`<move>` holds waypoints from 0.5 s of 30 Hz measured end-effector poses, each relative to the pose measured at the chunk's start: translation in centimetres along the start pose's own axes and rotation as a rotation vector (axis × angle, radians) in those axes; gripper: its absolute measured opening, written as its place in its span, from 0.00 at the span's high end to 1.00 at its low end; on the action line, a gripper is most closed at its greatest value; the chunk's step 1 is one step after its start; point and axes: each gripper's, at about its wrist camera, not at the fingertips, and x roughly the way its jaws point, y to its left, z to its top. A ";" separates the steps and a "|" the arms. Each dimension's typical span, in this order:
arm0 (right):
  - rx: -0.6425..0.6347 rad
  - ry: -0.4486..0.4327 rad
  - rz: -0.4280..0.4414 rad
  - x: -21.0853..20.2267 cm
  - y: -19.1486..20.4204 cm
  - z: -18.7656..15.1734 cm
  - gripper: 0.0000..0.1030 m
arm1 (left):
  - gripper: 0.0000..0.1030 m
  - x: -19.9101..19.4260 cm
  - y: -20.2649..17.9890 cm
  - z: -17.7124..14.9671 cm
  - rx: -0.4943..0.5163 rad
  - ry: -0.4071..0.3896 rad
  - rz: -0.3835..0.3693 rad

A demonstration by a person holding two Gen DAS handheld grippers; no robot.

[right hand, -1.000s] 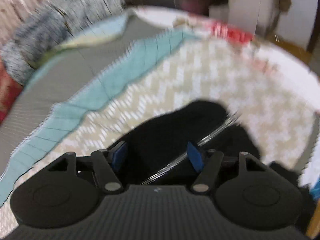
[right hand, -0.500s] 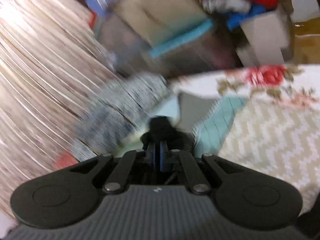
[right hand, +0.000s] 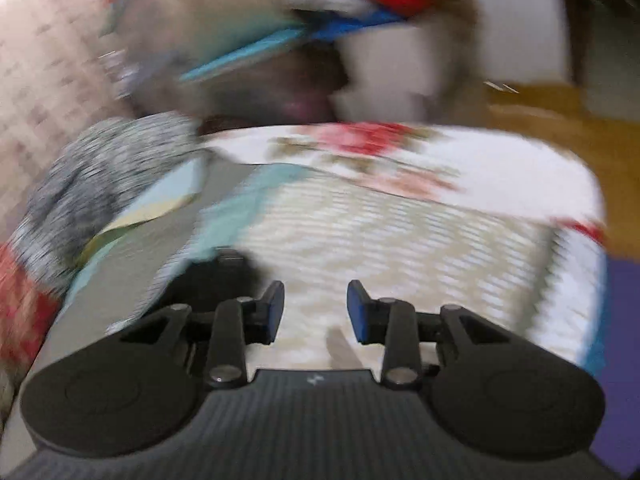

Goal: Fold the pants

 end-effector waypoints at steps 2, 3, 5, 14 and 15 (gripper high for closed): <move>-0.094 0.008 0.072 0.5 3.5 0.4 0.55 | 0.83 0.2 -0.1 0.0 -0.003 -0.002 0.007; -0.146 0.013 0.099 1.2 5.3 0.5 0.49 | 0.83 0.3 -0.1 0.0 -0.004 -0.002 0.011; -0.263 0.030 0.113 3.1 9.0 0.2 0.42 | 0.83 0.6 -0.1 0.1 -0.004 0.001 0.020; -0.148 0.275 -0.090 15.3 14.8 -1.6 0.51 | 0.84 1.4 -0.9 1.7 0.017 -0.015 0.058; -0.168 0.235 -0.129 15.5 15.2 -1.7 0.76 | 0.84 1.6 -1.1 2.0 0.017 -0.018 0.062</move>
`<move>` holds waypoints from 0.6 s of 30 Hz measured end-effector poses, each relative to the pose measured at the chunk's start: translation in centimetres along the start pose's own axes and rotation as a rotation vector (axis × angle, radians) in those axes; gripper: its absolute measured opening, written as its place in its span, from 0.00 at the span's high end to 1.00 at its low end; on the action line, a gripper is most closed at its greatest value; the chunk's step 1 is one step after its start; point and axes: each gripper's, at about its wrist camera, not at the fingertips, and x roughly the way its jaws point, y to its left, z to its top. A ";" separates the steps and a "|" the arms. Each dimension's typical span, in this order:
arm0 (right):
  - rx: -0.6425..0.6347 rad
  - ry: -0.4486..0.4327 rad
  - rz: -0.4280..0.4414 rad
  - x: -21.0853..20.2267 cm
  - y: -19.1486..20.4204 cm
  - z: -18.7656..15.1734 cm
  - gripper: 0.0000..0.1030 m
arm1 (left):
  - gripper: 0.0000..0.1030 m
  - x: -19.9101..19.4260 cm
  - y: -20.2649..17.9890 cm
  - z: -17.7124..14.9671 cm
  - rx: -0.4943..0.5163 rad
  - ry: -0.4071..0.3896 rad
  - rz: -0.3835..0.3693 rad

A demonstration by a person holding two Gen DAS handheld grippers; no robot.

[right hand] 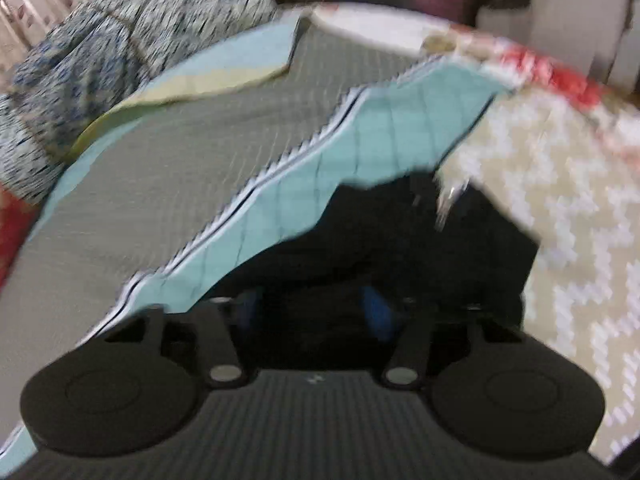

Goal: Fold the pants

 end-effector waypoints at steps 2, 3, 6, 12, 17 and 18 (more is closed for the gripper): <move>-0.031 -0.018 -0.011 0.4 0.5 0.7 0.92 | 0.85 0.4 -0.3 0.6 0.008 -0.004 0.007; -0.013 -0.028 0.004 0.4 0.4 1.4 0.94 | 0.86 0.5 -0.4 1.0 0.013 -0.007 0.010; 0.114 -0.197 0.121 -3.1 -0.5 4.1 0.98 | 0.86 0.5 -0.8 3.1 0.005 -0.040 0.002; 0.176 -0.396 0.185 -7.7 -2.3 8.0 0.94 | 0.72 2.3 -1.3 6.5 -0.030 -0.100 0.018; -0.016 -0.147 0.234 -4.5 -0.9 7.2 0.79 | 0.60 4.9 -1.6 5.5 0.005 -0.024 0.144; -0.090 -0.116 0.233 -4.0 -0.3 7.1 0.62 | 0.56 4.3 -2.2 5.3 0.062 -0.053 0.167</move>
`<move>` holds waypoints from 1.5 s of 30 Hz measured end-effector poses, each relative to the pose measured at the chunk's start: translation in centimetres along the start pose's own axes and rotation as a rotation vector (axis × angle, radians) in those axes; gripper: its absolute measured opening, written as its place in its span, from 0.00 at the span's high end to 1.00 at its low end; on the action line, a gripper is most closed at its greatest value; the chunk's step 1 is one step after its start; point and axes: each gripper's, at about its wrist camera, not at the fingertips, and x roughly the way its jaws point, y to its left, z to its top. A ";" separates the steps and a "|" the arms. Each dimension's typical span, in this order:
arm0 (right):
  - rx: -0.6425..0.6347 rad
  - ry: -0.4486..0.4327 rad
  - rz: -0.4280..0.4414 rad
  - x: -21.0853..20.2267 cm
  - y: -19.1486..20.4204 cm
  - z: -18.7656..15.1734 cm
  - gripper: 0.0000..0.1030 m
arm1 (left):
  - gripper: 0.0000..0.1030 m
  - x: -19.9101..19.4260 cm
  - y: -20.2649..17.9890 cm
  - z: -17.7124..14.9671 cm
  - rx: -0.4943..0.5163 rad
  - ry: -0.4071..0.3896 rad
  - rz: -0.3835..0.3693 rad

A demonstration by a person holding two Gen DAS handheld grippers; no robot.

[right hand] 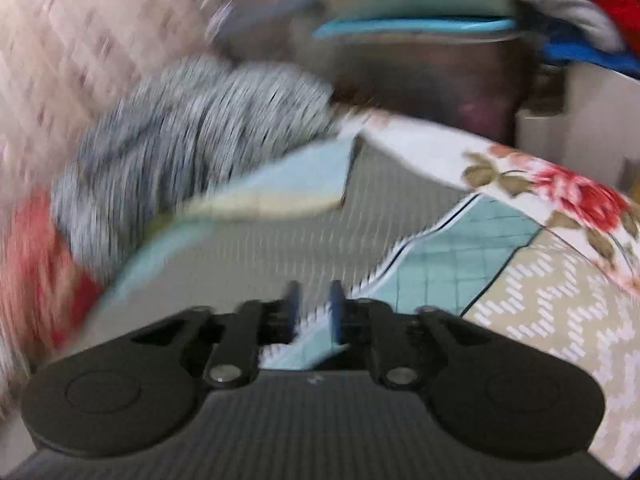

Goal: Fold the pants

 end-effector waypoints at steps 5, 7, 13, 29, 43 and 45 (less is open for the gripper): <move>-0.303 0.099 0.009 1.0 2.0 -1.0 0.43 | 0.23 -3.0 -4.7 -0.7 0.435 -0.176 0.134; -0.404 0.148 0.011 1.9 2.8 -1.4 0.35 | 0.21 -2.6 -6.8 -1.3 0.608 -0.166 0.115; -0.564 0.210 -0.024 4.3 3.7 -2.7 0.17 | 0.19 1.8 -9.7 -2.9 0.783 -0.039 -0.004; -0.618 -0.172 -0.136 -6.4 3.7 -1.1 0.95 | 0.92 -2.7 -9.8 -1.3 0.578 -0.167 -0.033; -0.275 -0.146 -0.152 -21.3 -20.9 -15.8 0.86 | 0.78 -13.2 -1.8 -18.9 0.535 -0.116 -0.126; -0.244 -0.023 -0.215 -19.8 -23.1 -19.0 0.67 | 0.74 -12.6 -1.0 -21.4 0.548 -0.042 -0.073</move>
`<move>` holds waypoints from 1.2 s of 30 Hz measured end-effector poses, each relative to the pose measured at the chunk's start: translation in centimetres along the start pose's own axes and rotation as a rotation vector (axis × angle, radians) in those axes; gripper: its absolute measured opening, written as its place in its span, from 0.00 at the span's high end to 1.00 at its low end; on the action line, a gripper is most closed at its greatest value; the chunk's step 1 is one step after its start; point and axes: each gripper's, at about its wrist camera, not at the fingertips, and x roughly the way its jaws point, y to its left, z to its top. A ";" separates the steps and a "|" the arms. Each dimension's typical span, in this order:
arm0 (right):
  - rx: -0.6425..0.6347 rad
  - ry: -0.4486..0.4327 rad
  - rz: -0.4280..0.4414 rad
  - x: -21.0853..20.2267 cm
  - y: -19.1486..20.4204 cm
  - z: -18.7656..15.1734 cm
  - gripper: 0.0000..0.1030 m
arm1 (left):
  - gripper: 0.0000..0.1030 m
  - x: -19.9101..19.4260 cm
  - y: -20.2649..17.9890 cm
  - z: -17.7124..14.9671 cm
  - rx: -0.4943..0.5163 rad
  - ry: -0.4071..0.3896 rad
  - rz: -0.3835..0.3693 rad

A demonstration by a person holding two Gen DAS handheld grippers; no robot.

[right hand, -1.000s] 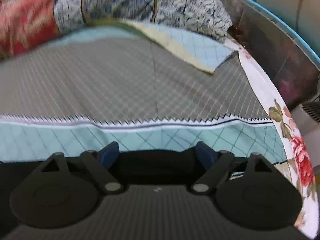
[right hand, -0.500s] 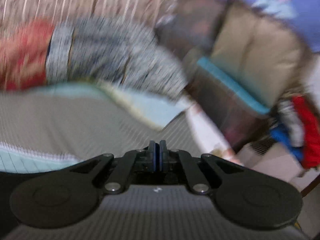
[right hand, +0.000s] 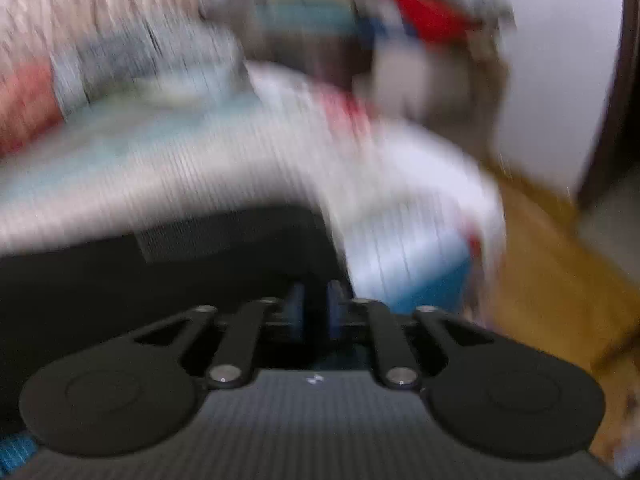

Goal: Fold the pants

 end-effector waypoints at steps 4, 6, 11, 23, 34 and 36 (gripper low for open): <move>0.114 -0.071 -0.038 -1.9 -0.9 -1.0 0.59 | 0.66 -3.0 1.7 -1.9 -0.097 -0.022 -0.031; 0.158 -0.123 -0.020 -3.4 -0.6 -0.3 0.59 | 0.52 -4.6 4.1 -1.8 -0.218 -0.065 -0.038; 0.116 -0.204 0.288 -6.9 5.9 1.3 0.58 | 0.33 -4.9 11.0 -0.8 -0.576 -0.076 -0.083; -0.752 -0.051 1.105 -12.3 39.4 -5.2 0.28 | 0.28 2.8 13.1 0.1 -0.861 0.005 -0.273; -1.004 -0.318 0.895 -14.8 49.0 -7.0 0.88 | 0.83 0.6 12.4 -0.1 -0.799 -0.128 -0.432; -1.064 -0.560 0.799 -17.5 47.8 -7.7 0.88 | 0.83 -0.3 11.9 -0.8 -0.796 -0.194 -0.491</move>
